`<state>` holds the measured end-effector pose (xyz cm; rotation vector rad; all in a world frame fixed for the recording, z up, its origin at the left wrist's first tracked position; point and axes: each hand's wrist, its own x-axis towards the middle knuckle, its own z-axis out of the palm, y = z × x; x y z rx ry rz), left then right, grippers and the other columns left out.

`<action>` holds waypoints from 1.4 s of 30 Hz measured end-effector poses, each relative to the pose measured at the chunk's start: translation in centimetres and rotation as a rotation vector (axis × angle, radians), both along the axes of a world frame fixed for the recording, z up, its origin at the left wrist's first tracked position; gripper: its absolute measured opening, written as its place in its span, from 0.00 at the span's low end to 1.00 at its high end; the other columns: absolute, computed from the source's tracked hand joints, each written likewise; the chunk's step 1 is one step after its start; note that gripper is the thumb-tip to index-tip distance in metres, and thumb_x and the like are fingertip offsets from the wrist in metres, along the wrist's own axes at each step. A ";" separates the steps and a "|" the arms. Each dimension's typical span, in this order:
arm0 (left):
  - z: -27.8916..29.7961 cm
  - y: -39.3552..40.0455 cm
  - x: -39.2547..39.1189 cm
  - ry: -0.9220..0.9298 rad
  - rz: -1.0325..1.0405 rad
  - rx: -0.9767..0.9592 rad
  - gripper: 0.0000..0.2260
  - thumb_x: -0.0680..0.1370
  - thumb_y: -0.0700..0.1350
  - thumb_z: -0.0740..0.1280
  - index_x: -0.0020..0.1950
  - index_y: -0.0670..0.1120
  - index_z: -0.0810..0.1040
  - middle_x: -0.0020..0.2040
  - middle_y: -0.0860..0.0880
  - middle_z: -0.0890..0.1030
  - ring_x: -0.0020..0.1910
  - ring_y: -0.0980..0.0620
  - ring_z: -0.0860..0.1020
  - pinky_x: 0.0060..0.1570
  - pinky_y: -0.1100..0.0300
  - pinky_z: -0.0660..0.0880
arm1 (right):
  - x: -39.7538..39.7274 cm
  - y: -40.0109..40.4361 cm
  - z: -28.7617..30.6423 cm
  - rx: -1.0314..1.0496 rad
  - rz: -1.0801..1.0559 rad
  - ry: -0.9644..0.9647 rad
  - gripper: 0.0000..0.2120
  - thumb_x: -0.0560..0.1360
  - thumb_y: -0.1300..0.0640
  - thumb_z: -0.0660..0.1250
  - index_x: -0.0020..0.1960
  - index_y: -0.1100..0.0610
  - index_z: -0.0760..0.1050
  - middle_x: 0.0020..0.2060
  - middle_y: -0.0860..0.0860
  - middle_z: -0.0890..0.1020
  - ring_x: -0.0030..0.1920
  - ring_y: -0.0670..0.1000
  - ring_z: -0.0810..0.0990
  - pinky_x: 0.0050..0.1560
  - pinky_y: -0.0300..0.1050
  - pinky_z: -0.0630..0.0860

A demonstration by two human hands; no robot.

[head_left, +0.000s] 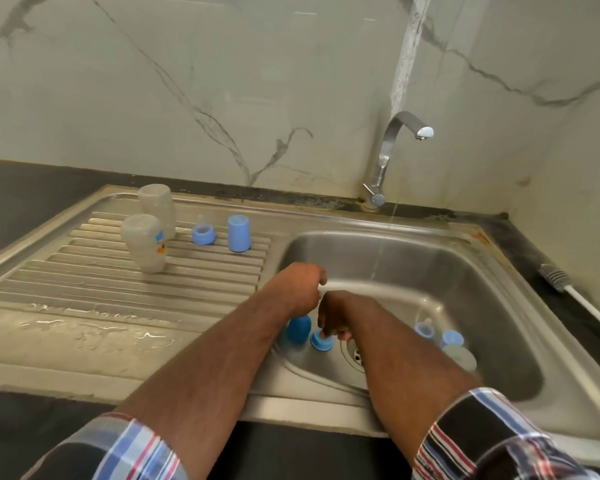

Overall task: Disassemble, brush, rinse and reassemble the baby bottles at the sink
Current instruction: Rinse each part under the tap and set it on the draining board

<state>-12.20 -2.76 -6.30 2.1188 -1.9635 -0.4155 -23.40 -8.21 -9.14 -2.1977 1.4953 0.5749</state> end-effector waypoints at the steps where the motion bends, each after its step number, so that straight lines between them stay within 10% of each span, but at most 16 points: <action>1: -0.4 -0.3 -0.1 0.039 0.022 -0.004 0.15 0.81 0.45 0.68 0.68 0.51 0.77 0.65 0.48 0.79 0.63 0.49 0.77 0.63 0.55 0.75 | 0.0 -0.4 -0.1 0.026 -0.055 -0.037 0.18 0.76 0.56 0.74 0.63 0.60 0.79 0.53 0.55 0.84 0.49 0.54 0.84 0.60 0.50 0.80; 7: -0.9 -3.0 -2.1 0.265 0.093 -0.042 0.18 0.82 0.48 0.67 0.72 0.47 0.74 0.66 0.46 0.79 0.63 0.47 0.78 0.64 0.54 0.75 | -4.7 -4.9 3.1 -0.172 -0.488 -0.701 0.04 0.74 0.63 0.69 0.41 0.59 0.82 0.33 0.59 0.83 0.30 0.55 0.82 0.36 0.47 0.82; 11: -0.2 -5.6 -5.8 1.058 0.279 0.000 0.24 0.83 0.50 0.66 0.78 0.50 0.67 0.65 0.46 0.77 0.60 0.47 0.78 0.63 0.48 0.78 | -8.3 -5.6 5.4 -0.151 -0.893 -1.309 0.02 0.76 0.64 0.68 0.47 0.60 0.79 0.33 0.57 0.81 0.29 0.51 0.78 0.30 0.43 0.78; 17: -0.2 -9.4 -9.5 1.798 0.376 -0.015 0.12 0.85 0.46 0.63 0.67 0.44 0.77 0.61 0.37 0.82 0.45 0.47 0.83 0.45 0.55 0.82 | -9.3 -5.5 4.8 0.018 -0.881 -1.418 0.04 0.78 0.61 0.66 0.50 0.59 0.80 0.34 0.55 0.82 0.33 0.50 0.80 0.39 0.45 0.81; 25: -0.1 -11.2 -9.2 1.760 0.289 -0.024 0.11 0.86 0.41 0.60 0.56 0.45 0.83 0.51 0.42 0.85 0.46 0.47 0.81 0.49 0.50 0.77 | -8.3 -8.7 3.5 -0.138 -0.747 -1.359 0.11 0.79 0.53 0.70 0.60 0.54 0.81 0.49 0.50 0.84 0.49 0.50 0.83 0.48 0.45 0.83; 32: 0.0 -11.5 -9.6 1.763 0.345 -0.066 0.11 0.85 0.39 0.61 0.66 0.44 0.77 0.59 0.36 0.83 0.55 0.41 0.83 0.55 0.49 0.82 | -8.3 -9.6 3.3 -0.192 -0.823 -1.501 0.13 0.74 0.64 0.74 0.55 0.52 0.78 0.50 0.52 0.84 0.51 0.52 0.85 0.53 0.51 0.83; 37: 0.2 -11.3 -9.5 1.758 0.311 -0.004 0.13 0.86 0.39 0.58 0.66 0.45 0.79 0.59 0.41 0.84 0.59 0.43 0.83 0.60 0.47 0.80 | -8.5 -9.3 3.5 -0.231 -0.720 -1.460 0.15 0.75 0.69 0.71 0.58 0.55 0.76 0.51 0.50 0.84 0.52 0.47 0.83 0.47 0.34 0.79; 42: 0.1 -11.5 -9.1 1.825 0.312 -0.028 0.14 0.85 0.36 0.59 0.64 0.45 0.80 0.54 0.44 0.87 0.55 0.46 0.85 0.57 0.51 0.81 | -9.1 -9.3 3.5 -0.211 -0.640 -1.429 0.21 0.73 0.70 0.73 0.62 0.55 0.75 0.55 0.51 0.84 0.56 0.49 0.83 0.58 0.45 0.80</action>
